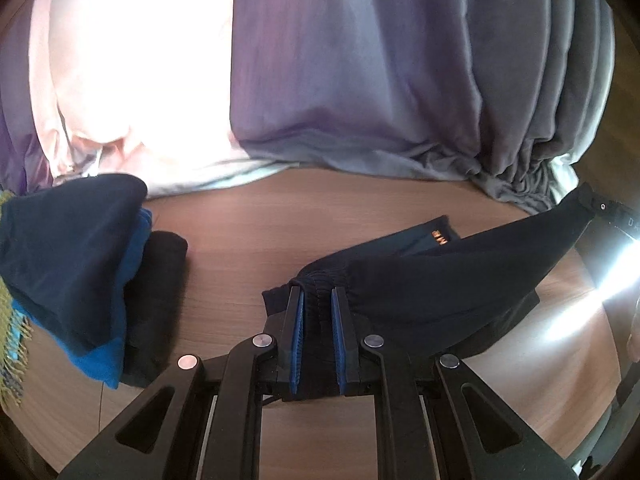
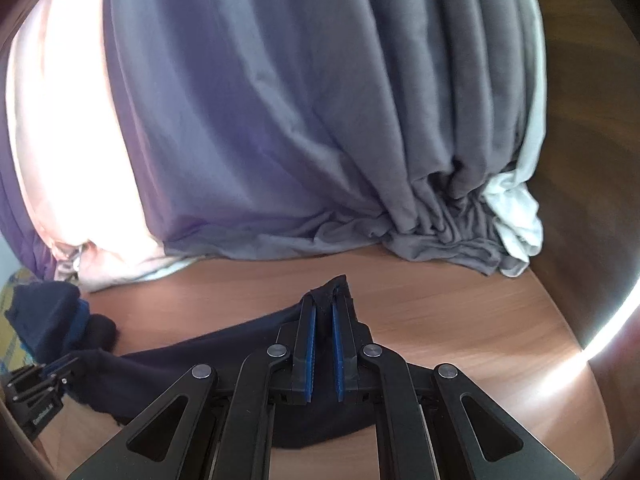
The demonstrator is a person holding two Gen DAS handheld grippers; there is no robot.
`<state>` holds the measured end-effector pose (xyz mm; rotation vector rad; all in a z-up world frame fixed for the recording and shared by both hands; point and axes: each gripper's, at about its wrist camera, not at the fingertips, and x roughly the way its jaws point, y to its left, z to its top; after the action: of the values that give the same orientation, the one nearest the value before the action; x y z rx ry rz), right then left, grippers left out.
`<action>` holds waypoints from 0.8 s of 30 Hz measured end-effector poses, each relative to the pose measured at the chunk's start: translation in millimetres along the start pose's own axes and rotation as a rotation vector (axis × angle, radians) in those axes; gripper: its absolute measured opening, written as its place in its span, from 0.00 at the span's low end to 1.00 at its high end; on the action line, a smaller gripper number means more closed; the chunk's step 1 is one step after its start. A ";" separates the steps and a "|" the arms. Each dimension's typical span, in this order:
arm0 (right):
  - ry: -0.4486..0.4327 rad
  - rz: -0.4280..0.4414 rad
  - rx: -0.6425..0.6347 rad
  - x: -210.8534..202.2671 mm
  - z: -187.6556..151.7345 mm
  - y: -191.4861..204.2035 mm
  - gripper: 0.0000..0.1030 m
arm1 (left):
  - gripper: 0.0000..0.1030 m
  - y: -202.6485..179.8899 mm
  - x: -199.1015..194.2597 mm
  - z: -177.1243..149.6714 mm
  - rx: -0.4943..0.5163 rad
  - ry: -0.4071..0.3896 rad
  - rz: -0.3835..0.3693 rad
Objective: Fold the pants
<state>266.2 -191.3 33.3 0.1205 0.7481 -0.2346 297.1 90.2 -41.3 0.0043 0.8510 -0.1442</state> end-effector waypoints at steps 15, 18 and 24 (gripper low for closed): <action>0.176 0.038 -0.015 122.4 7.2 9.2 0.08 | 0.15 21.3 57.8 13.2 -0.079 0.076 0.063; 0.200 0.047 -0.028 144.1 6.4 12.5 0.08 | 0.15 24.5 67.8 14.5 -0.092 0.095 0.077; 0.233 0.072 -0.030 180.1 2.6 19.1 0.10 | 0.19 33.9 86.5 17.7 -0.121 0.124 0.115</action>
<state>400.3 -203.6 -87.8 0.1472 0.9771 -0.1416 371.0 111.9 -96.2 -0.0516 0.9800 0.0159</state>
